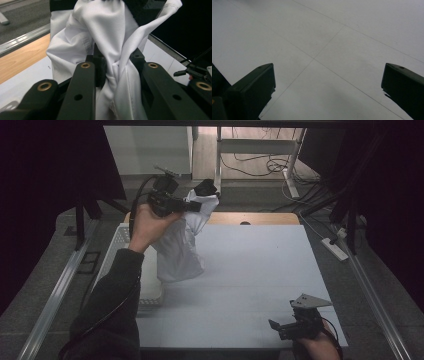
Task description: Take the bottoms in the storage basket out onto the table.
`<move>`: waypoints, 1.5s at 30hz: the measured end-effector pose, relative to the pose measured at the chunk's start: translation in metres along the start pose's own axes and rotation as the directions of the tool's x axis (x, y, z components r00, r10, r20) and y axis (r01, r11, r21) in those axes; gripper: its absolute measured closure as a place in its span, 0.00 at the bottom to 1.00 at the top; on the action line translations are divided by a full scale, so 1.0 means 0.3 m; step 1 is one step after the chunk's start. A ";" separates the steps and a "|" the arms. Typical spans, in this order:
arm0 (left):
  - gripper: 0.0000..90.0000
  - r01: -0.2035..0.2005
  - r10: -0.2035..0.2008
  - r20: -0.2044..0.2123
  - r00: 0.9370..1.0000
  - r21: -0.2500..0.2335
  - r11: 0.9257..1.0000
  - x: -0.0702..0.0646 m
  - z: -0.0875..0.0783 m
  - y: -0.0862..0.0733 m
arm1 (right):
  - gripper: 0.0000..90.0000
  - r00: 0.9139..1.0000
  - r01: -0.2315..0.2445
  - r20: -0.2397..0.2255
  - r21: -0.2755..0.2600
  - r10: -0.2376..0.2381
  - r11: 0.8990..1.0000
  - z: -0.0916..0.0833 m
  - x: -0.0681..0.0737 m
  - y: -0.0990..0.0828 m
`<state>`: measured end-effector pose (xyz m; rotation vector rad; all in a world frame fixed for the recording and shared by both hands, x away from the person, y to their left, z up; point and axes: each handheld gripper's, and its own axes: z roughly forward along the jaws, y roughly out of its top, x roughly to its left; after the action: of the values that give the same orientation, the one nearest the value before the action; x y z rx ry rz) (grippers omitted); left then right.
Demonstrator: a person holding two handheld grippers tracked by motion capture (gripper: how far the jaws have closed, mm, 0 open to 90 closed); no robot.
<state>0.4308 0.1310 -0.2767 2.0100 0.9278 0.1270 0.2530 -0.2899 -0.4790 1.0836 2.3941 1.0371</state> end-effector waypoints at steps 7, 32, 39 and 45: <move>0.82 -0.016 0.016 0.027 1.000 -0.006 1.000 -0.028 0.031 0.017 | 0.00 1.000 0.001 -0.002 0.000 -0.001 1.000 0.000 0.000 0.000; 0.81 -0.081 0.080 0.025 0.996 0.042 0.996 -0.055 0.231 -0.046 | 0.00 1.000 0.005 -0.005 -0.002 -0.005 1.000 -0.002 0.001 -0.001; 0.81 -0.101 0.100 0.008 0.995 0.055 0.993 -0.057 0.283 -0.074 | 0.00 1.000 0.008 -0.006 -0.002 -0.008 1.000 -0.002 0.001 -0.001; 0.80 -0.121 0.123 -0.014 0.992 0.071 0.990 -0.053 0.322 -0.107 | 0.00 1.000 0.010 -0.007 -0.002 -0.010 1.000 -0.002 0.002 -0.001</move>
<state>0.4418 0.0648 -0.3549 2.1341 0.8308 0.1832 0.2522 -0.2899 -0.4789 1.0677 2.4015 1.0409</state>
